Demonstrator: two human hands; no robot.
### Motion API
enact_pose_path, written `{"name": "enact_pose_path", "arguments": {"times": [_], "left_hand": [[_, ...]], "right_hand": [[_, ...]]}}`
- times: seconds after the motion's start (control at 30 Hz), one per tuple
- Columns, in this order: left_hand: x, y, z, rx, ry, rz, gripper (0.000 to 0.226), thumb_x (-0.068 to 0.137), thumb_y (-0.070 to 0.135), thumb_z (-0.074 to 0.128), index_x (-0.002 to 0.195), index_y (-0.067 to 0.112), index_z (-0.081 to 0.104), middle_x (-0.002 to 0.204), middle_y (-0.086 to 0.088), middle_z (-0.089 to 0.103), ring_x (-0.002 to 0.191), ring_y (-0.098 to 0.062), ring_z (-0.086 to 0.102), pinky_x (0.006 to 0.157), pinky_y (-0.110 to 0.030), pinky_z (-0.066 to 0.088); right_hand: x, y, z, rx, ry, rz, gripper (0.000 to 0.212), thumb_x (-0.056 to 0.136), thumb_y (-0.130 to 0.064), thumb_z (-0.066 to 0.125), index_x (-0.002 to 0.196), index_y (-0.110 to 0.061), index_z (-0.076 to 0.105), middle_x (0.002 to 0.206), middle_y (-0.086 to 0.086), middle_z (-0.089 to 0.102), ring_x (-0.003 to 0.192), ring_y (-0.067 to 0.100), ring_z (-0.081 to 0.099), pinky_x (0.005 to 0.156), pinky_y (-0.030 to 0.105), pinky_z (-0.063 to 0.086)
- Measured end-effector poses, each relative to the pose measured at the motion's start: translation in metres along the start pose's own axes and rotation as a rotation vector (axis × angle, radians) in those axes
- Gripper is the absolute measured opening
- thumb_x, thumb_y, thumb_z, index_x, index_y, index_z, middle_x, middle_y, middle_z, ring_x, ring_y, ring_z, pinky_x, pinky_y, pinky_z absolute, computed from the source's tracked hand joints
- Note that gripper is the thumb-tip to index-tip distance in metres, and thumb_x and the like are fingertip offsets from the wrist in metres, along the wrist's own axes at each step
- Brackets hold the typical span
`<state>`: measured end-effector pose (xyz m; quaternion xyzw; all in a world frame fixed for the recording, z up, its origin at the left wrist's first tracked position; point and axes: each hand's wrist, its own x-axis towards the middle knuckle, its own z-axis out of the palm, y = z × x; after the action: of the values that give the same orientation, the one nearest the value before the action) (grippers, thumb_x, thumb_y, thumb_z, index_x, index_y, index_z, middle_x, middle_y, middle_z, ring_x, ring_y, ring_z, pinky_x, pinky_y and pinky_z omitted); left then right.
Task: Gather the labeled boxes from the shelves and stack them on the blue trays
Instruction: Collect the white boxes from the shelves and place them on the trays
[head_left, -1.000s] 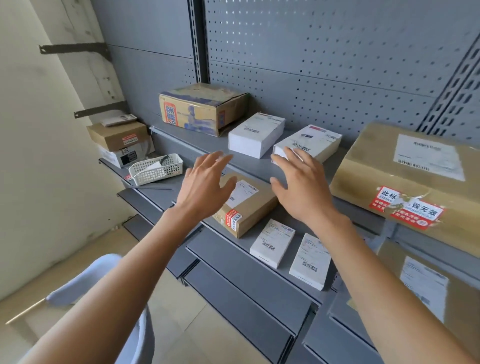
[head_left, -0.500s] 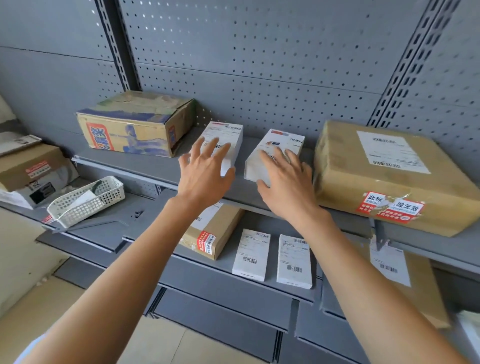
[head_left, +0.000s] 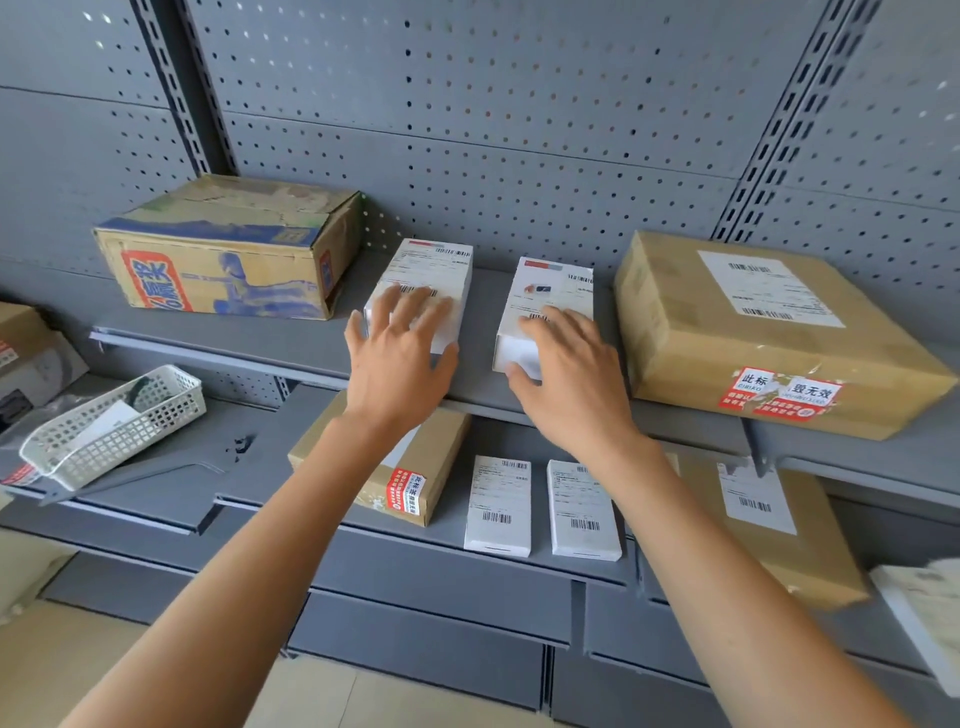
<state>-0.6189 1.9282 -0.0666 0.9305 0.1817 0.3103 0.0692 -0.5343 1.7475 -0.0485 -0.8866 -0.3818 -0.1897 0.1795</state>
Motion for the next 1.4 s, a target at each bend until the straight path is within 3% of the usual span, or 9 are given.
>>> {"name": "enact_pose_path", "arguments": {"times": [0.1, 0.23, 0.37, 0.47, 0.67, 0.83, 0.93, 1.1, 1.4], "left_hand": [[-0.007, -0.005, 0.000, -0.028, 0.051, 0.020, 0.042, 0.093, 0.035, 0.059, 0.134, 0.027, 0.057, 0.143, 0.001, 0.053, 0.140, -0.030, 0.038, 0.106, -0.062, 0.035], [-0.017, -0.009, -0.004, -0.082, 0.120, 0.031, 0.040, 0.091, 0.040, 0.057, 0.129, 0.027, 0.062, 0.136, 0.002, 0.057, 0.133, -0.031, 0.042, 0.105, -0.059, 0.036], [-0.022, -0.011, -0.009, -0.100, 0.142, 0.030, 0.048, 0.086, 0.054, 0.058, 0.125, 0.027, 0.066, 0.127, 0.000, 0.057, 0.124, -0.033, 0.044, 0.098, -0.052, 0.041], [-0.018, -0.010, -0.013, -0.105, 0.105, 0.005, 0.050, 0.082, 0.059, 0.057, 0.120, 0.028, 0.067, 0.124, -0.001, 0.055, 0.123, -0.034, 0.044, 0.094, -0.052, 0.043], [-0.014, -0.012, -0.016, -0.119, 0.002, -0.021, 0.052, 0.081, 0.058, 0.065, 0.127, 0.035, 0.062, 0.142, -0.001, 0.046, 0.140, -0.036, 0.029, 0.096, -0.058, 0.043], [-0.011, -0.015, -0.021, -0.181, -0.035, -0.022, 0.050, 0.080, 0.052, 0.064, 0.127, 0.034, 0.065, 0.141, 0.005, 0.052, 0.140, -0.032, 0.031, 0.093, -0.057, 0.050], [-0.015, -0.018, -0.021, -0.233, 0.009, 0.003, 0.045, 0.079, 0.041, 0.069, 0.123, 0.029, 0.068, 0.141, 0.006, 0.057, 0.140, -0.029, 0.036, 0.090, -0.054, 0.052], [-0.024, -0.023, -0.025, -0.279, 0.123, 0.062, 0.038, 0.077, 0.031, 0.076, 0.114, 0.023, 0.071, 0.121, 0.008, 0.068, 0.132, -0.033, 0.048, 0.081, -0.057, 0.055], [-0.018, -0.004, -0.058, -0.279, 0.303, 0.147, 0.038, 0.084, 0.038, 0.068, 0.120, 0.025, 0.068, 0.133, 0.013, 0.062, 0.136, -0.030, 0.045, 0.078, -0.056, 0.056]], "right_hand": [[-0.012, -0.005, 0.004, 0.059, 0.140, 0.012, 0.035, 0.086, -0.039, 0.066, 0.109, -0.014, 0.059, 0.118, 0.002, 0.060, 0.119, 0.030, 0.052, 0.080, 0.048, 0.052], [-0.025, -0.014, 0.006, 0.122, 0.262, 0.088, 0.042, 0.083, -0.046, 0.070, 0.106, -0.015, 0.056, 0.112, -0.001, 0.060, 0.113, 0.027, 0.053, 0.081, 0.047, 0.051], [-0.033, -0.021, 0.013, 0.101, 0.281, 0.129, 0.051, 0.082, -0.049, 0.067, 0.124, -0.020, 0.060, 0.124, 0.001, 0.055, 0.117, 0.027, 0.050, 0.085, 0.048, 0.051], [-0.035, -0.024, 0.015, 0.068, 0.309, 0.136, 0.049, 0.082, -0.044, 0.068, 0.125, -0.021, 0.063, 0.127, 0.002, 0.052, 0.120, 0.028, 0.049, 0.084, 0.048, 0.052], [-0.037, -0.024, 0.018, -0.032, 0.248, 0.132, 0.055, 0.082, -0.048, 0.066, 0.131, -0.023, 0.057, 0.138, -0.003, 0.052, 0.133, 0.026, 0.043, 0.088, 0.048, 0.051], [-0.037, -0.020, 0.020, 0.009, 0.262, 0.115, 0.053, 0.083, -0.045, 0.064, 0.131, -0.021, 0.060, 0.138, -0.003, 0.056, 0.133, 0.025, 0.045, 0.092, 0.049, 0.051], [-0.038, -0.019, 0.021, 0.043, 0.287, 0.105, 0.050, 0.085, -0.043, 0.064, 0.129, -0.021, 0.063, 0.137, -0.004, 0.058, 0.132, 0.023, 0.047, 0.094, 0.048, 0.050], [-0.043, -0.019, 0.015, 0.091, 0.337, 0.059, 0.044, 0.086, -0.040, 0.066, 0.125, -0.018, 0.067, 0.135, -0.005, 0.061, 0.131, 0.022, 0.050, 0.096, 0.046, 0.049], [-0.043, -0.025, -0.044, 0.075, 0.521, -0.008, 0.046, 0.089, -0.038, 0.066, 0.127, -0.012, 0.066, 0.137, 0.001, 0.061, 0.131, 0.025, 0.049, 0.104, 0.046, 0.045]]}}
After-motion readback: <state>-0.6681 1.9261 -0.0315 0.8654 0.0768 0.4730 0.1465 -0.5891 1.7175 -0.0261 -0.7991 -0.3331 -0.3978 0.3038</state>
